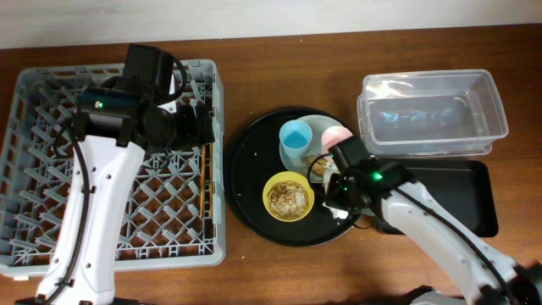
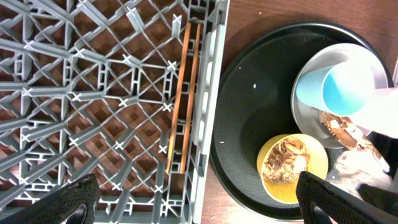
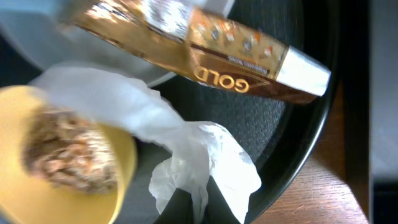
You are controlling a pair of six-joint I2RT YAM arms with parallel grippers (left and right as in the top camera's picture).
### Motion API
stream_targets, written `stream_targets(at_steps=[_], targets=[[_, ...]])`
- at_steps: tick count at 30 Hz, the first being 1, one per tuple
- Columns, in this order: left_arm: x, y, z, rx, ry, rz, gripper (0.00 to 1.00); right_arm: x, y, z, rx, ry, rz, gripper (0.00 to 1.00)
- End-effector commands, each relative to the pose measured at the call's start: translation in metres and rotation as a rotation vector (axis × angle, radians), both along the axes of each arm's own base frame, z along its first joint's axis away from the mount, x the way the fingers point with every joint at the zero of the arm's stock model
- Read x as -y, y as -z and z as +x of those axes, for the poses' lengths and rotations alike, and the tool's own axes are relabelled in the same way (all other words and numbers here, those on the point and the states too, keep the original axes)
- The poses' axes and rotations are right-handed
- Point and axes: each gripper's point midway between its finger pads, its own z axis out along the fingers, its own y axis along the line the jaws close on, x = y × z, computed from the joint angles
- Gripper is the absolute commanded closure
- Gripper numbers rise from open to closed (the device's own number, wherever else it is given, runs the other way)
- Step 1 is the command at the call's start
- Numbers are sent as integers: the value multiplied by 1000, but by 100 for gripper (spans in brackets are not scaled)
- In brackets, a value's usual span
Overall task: Sort waste into correct bins and load items into the dishwasher rack
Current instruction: 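Grasp the tissue and gold wrapper with the right gripper, then carry tissue and wrapper right and drop them into the clear bin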
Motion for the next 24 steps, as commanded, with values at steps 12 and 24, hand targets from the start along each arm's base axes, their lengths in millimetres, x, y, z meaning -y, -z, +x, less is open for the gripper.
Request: stream_targets(at_steps=[12, 24], targets=[[-2, -6, 0, 17, -18, -2, 1, 192, -80, 159, 380, 273, -320, 1], [-2, -6, 0, 17, -17, -2, 1, 41, -96, -5, 1, -390, -117, 33]])
